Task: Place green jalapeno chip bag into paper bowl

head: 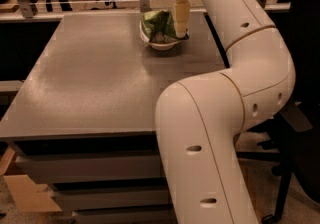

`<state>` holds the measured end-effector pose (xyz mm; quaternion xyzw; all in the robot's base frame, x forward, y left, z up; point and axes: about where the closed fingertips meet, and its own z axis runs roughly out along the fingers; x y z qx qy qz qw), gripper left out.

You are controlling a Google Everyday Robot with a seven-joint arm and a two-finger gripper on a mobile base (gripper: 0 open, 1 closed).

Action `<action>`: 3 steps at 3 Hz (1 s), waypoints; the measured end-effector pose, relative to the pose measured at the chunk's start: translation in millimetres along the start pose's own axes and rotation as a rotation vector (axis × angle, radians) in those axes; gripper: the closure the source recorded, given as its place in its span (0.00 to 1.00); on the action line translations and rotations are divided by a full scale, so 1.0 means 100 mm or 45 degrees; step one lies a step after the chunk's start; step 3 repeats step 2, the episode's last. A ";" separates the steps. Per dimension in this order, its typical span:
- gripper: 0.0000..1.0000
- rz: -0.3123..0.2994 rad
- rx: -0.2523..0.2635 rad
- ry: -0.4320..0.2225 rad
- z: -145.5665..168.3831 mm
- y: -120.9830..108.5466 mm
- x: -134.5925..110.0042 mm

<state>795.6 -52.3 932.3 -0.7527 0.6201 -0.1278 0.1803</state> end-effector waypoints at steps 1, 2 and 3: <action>0.00 0.107 0.000 0.038 -0.08 0.11 0.43; 0.00 0.166 -0.029 0.057 -0.15 0.27 0.76; 0.00 0.166 -0.029 0.057 -0.15 0.27 0.76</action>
Offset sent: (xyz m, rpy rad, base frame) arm -0.0216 -0.1413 0.0217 -0.0095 0.1255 -0.2021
